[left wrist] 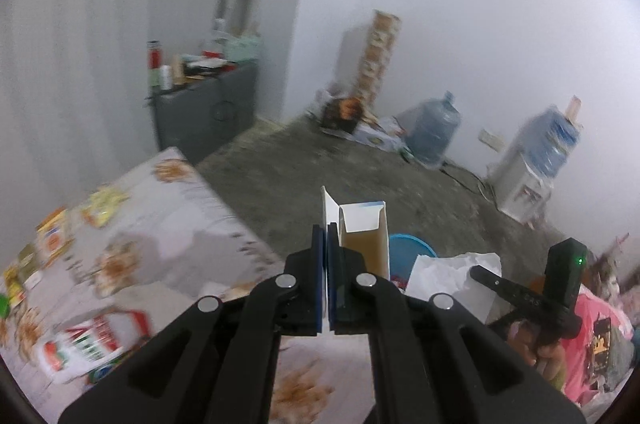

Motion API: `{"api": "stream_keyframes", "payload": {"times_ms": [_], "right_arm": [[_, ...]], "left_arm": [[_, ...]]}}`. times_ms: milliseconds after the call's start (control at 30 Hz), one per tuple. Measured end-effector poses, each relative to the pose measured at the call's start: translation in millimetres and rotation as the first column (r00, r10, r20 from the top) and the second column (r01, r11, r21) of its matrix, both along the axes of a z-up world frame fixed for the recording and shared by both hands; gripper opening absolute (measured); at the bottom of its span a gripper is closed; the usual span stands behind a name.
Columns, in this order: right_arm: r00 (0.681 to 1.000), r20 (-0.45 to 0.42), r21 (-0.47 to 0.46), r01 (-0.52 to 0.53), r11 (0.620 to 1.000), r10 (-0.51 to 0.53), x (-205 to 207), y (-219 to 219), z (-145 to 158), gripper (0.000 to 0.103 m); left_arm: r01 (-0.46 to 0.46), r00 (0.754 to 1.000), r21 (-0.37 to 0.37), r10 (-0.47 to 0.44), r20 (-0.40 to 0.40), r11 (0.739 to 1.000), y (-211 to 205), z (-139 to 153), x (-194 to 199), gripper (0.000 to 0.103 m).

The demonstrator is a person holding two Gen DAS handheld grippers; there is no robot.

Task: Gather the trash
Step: 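Carry the medicine box and tissue over the wastebasket and open both tools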

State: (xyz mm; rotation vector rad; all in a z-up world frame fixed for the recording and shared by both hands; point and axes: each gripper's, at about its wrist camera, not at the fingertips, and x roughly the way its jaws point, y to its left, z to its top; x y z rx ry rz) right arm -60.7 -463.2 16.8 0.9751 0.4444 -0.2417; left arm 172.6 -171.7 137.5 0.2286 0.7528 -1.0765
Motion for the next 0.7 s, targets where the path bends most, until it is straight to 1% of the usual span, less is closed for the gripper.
{"api": "stream_keyframes", "payload": {"times_ms": [133,200,300,367,467,567,700], "right_arm": [[0.996,-0.015,0.043,0.092,0.995,-0.092,-22.0,-31.1,-21.1,0.0],[0.99,-0.029,0.068,0.138,0.988,-0.137,-33.7,-46.9,-34.5,0.0],[0.976,-0.061,0.104,0.216,0.971,-0.211,-50.1,-68.9,-57.0,0.0],[0.962,-0.084,0.128,0.268,0.955,-0.259,-59.3,-83.7,-70.3,0.0],[0.941,-0.11,0.145,0.333,0.932,-0.32,-73.8,-103.5,-91.4,0.0],[0.928,-0.149,0.172,0.365,0.915,-0.342,-77.7,-119.6,-117.1,0.0],[0.921,-0.213,0.224,0.371,0.901,-0.326,-70.6,-142.2,-157.2,0.0]], "left_arm": [[0.079,0.997,0.042,-0.079,-0.007,0.996,-60.0,-20.2,-19.2,0.001],[0.116,0.993,0.066,-0.115,-0.024,0.991,-90.8,-34.0,-28.1,0.001],[0.178,0.983,0.106,-0.172,-0.065,0.978,-139.0,-60.6,-43.7,0.001],[0.225,0.973,0.141,-0.213,-0.093,0.964,-175.7,-83.1,-56.2,0.001],[0.268,0.962,0.189,-0.252,-0.103,0.945,-217.4,-113.5,-67.5,0.001],[0.299,0.952,0.243,-0.272,-0.141,0.923,-261.1,-152.6,-78.1,0.002],[0.326,0.941,0.313,-0.274,-0.201,0.892,-310.3,-203.2,-83.9,0.002]]}}
